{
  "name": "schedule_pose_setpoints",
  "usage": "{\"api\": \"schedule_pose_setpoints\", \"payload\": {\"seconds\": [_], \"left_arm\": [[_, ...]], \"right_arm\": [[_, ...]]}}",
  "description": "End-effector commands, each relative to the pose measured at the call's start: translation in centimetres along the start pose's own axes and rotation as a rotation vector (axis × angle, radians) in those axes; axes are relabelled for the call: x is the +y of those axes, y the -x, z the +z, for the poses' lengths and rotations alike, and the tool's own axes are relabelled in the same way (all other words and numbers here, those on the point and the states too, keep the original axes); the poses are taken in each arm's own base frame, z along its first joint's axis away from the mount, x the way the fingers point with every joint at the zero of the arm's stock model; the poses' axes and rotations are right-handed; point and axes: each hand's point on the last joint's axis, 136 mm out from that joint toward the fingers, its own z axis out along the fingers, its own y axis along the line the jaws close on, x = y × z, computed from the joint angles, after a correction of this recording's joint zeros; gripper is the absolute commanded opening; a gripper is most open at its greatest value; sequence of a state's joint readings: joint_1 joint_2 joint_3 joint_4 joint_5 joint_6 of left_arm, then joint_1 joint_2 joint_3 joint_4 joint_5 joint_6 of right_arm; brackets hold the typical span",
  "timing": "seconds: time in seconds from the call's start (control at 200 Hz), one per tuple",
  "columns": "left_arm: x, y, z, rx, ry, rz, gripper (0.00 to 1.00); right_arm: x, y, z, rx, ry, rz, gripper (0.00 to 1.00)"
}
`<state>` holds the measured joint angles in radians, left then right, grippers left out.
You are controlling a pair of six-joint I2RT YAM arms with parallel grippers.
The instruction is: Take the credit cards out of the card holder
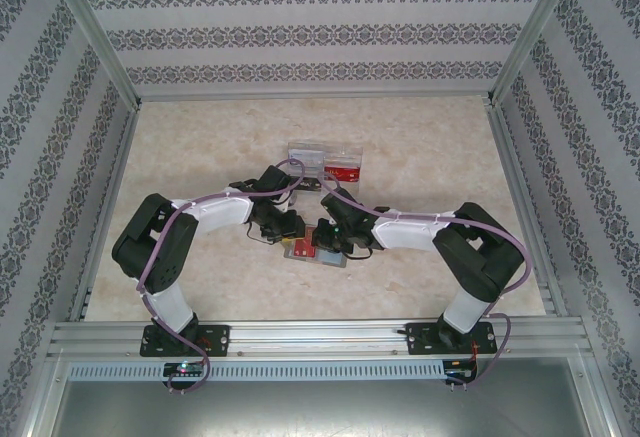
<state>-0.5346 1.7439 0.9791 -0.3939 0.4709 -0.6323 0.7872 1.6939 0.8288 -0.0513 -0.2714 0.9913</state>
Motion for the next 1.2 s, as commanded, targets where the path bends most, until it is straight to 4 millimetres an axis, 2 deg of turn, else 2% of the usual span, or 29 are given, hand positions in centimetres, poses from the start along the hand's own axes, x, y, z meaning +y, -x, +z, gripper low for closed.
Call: {"api": "schedule_pose_setpoints", "payload": {"seconds": [0.0, 0.54, 0.684, 0.919, 1.194], "left_arm": [[0.8, -0.5, 0.5, 0.019, 0.008, -0.020, 0.31], [0.7, -0.5, 0.6, 0.023, 0.010, -0.014, 0.31], [0.7, -0.5, 0.6, 0.024, 0.011, -0.015, 0.30], [0.8, -0.6, 0.6, 0.026, 0.010, -0.015, 0.30], [0.7, -0.7, 0.7, 0.028, 0.010, -0.013, 0.30]], "right_arm": [[-1.1, -0.1, 0.1, -0.001, -0.024, 0.026, 0.14], [-1.6, -0.1, -1.3, -0.030, -0.024, 0.043, 0.15], [-2.1, -0.2, -1.2, -0.027, -0.035, 0.046, 0.15], [-0.9, -0.1, -0.7, -0.012, 0.021, 0.036, 0.20], [-1.1, -0.3, 0.2, 0.011, 0.028, 0.052, 0.20]]}}
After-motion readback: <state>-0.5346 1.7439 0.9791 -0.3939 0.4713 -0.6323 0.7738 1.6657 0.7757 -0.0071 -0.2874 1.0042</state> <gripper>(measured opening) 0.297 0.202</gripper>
